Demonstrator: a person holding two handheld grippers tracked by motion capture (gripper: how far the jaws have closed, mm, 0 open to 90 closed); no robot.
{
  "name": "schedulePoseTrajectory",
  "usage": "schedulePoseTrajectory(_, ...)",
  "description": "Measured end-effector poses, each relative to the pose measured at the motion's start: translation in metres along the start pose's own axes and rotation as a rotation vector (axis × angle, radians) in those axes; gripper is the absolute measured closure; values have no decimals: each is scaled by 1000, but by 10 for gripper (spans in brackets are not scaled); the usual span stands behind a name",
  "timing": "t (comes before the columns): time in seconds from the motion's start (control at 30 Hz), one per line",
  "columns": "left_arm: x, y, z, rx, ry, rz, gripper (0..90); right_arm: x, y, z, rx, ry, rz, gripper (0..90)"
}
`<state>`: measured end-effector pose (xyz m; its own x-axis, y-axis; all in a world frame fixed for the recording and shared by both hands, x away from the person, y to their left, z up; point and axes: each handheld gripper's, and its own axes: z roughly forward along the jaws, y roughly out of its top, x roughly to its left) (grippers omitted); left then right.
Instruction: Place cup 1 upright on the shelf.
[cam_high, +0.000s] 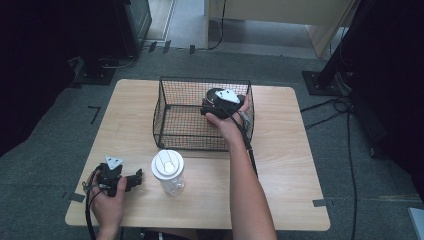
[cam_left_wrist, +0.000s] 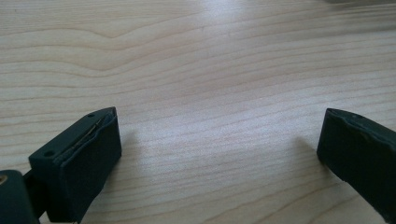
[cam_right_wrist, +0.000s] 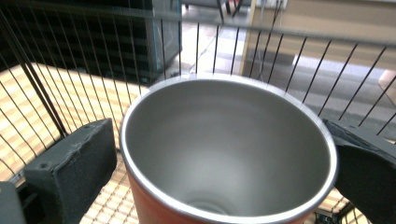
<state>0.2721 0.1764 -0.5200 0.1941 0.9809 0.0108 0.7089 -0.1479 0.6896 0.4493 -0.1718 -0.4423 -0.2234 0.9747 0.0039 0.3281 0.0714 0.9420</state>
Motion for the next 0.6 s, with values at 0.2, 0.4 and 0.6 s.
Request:
schedulePoseTrajectory(0.2,0,0,0,0,0,-1,4,-1,12,-10,-69,12,0,0)
schedulePoseTrajectory(0.4,0,1,1,0,0,-1,4,0,27,-20,-125,27,5,0)
schedulePoseTrajectory(0.6,0,1,1,-2,0,-3,4,0,36,-37,-164,60,17,0)
